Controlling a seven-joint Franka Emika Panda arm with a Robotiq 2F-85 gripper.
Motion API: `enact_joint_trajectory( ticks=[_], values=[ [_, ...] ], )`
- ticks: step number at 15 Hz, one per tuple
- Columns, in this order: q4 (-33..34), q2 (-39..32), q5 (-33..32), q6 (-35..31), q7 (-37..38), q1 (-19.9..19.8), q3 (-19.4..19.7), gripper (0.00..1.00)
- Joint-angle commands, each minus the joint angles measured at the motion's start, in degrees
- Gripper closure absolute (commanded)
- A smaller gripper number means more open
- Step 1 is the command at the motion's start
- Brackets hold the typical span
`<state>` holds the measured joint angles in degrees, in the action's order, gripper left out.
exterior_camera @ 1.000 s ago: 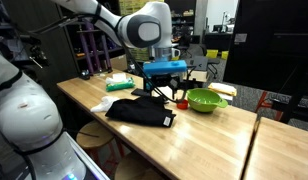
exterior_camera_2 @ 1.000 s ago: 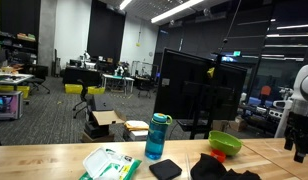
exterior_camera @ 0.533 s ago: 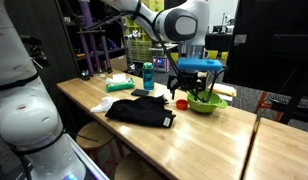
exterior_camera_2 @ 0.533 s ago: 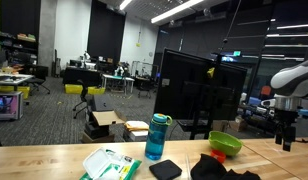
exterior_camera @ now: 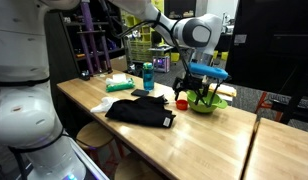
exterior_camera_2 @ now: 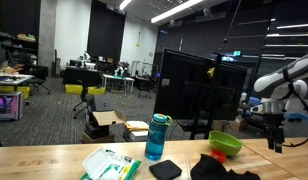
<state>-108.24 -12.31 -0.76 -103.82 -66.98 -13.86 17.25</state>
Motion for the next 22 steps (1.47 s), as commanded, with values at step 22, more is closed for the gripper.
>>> enact_joint_trajectory(
  ticks=[22],
  values=[
    [-1.4, -9.5, 4.5, -3.3, -2.7, -4.9, -7.8, 0.00]
  ],
)
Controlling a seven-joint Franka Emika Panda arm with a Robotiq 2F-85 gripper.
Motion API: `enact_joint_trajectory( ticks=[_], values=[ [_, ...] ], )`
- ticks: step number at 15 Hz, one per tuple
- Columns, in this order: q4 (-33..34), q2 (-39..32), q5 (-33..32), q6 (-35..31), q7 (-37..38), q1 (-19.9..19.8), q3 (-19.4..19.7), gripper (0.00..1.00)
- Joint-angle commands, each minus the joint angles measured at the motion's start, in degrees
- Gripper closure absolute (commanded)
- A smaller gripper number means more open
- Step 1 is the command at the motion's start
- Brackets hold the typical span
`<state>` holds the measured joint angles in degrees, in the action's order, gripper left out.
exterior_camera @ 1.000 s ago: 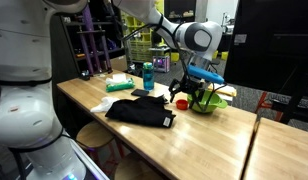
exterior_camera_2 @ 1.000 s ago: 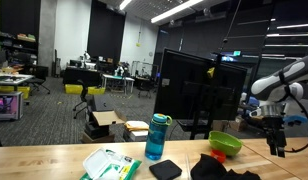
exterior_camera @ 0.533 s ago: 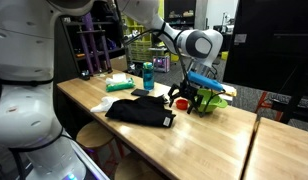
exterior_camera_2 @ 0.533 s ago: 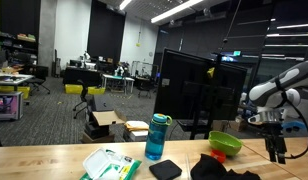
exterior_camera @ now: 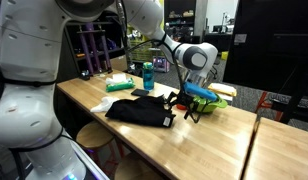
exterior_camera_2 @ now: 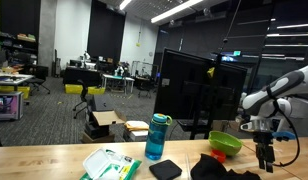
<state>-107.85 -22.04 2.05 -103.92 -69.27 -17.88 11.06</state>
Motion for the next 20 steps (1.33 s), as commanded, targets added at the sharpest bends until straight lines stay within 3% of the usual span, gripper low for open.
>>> enact_joint_trajectory(
  ticks=[1, 7, 18, 19, 20],
  values=[
    [-2.0, -0.1, 2.3, -3.9, -0.3, -0.8, -2.0, 0.00],
    [-3.5, -1.2, 5.4, -6.4, -0.8, -0.6, -4.2, 0.00],
    [-5.8, -2.8, 5.1, -7.7, -2.0, -0.4, -5.4, 0.00],
    [-6.0, -2.7, 5.0, -7.8, -2.2, -0.4, -5.5, 0.25],
    [-6.1, -2.4, 4.9, -7.8, -2.3, -0.3, -5.6, 0.26]
  ],
)
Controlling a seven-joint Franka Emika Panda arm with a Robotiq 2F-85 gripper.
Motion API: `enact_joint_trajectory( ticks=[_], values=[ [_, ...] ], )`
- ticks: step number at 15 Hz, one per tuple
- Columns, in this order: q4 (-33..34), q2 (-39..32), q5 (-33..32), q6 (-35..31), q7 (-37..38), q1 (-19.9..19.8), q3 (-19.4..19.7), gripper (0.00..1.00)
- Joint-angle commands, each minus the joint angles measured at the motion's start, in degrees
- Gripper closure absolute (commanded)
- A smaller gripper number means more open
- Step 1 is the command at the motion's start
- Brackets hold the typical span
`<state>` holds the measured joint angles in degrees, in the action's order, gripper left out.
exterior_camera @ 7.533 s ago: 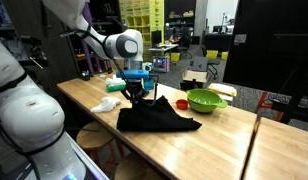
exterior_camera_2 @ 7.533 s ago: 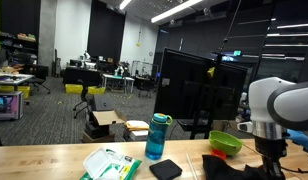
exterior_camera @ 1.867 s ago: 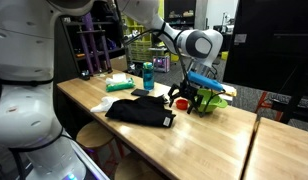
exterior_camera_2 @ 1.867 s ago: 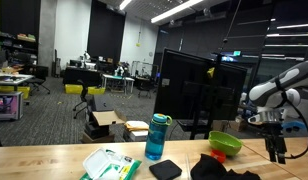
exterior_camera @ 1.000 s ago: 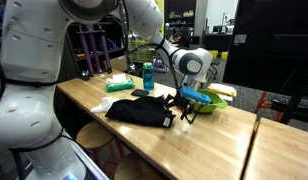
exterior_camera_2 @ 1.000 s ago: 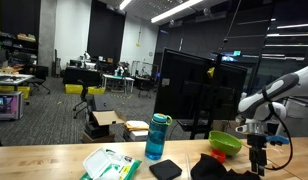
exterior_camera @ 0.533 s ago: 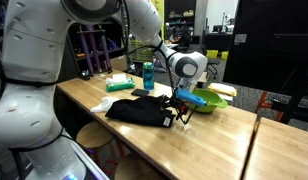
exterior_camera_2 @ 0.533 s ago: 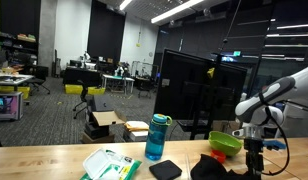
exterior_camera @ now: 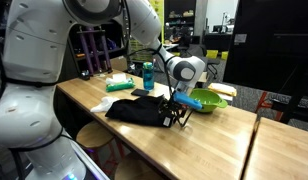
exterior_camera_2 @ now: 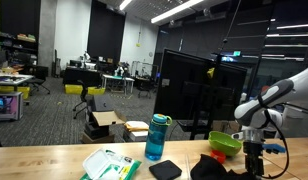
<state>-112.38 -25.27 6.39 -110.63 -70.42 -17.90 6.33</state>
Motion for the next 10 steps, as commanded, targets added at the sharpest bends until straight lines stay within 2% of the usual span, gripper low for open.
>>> enact_joint_trajectory(
  ticks=[1, 3, 9, 10],
  values=[
    [-1.7, 1.0, 0.6, -1.6, -1.5, -0.3, -0.9, 0.32],
    [-1.9, 1.7, 0.6, -1.5, -2.0, -0.2, -0.9, 0.44],
    [-3.3, 2.8, 0.4, -1.6, -3.9, 0.1, -1.5, 0.95],
    [-3.9, 3.2, 0.4, -1.6, -4.3, 0.2, -1.6, 0.99]
  ],
)
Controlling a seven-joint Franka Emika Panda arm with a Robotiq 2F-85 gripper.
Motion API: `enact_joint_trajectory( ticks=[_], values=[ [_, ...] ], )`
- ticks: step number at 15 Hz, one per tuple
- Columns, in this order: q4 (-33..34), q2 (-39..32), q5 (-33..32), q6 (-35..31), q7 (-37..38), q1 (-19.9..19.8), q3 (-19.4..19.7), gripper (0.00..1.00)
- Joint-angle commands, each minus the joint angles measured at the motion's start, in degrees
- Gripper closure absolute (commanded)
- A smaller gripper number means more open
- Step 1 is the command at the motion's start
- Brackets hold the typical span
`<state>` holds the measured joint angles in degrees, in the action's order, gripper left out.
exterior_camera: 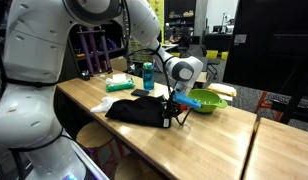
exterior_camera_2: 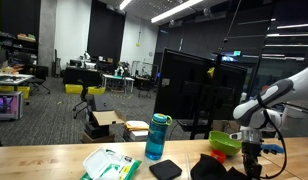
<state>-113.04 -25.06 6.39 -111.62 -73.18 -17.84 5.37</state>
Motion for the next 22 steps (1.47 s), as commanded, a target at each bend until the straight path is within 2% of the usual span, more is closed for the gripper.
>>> enact_joint_trajectory(
  ticks=[1, 8, 22],
  values=[
    [-3.8, 3.7, 0.3, -0.5, -1.9, 0.3, -0.8, 1.00],
    [-8.0, 10.1, 0.3, -1.4, -3.9, 1.9, -1.5, 0.98],
    [-9.7, 18.8, 0.7, 0.0, -4.4, 5.4, -1.0, 0.98]
  ],
)
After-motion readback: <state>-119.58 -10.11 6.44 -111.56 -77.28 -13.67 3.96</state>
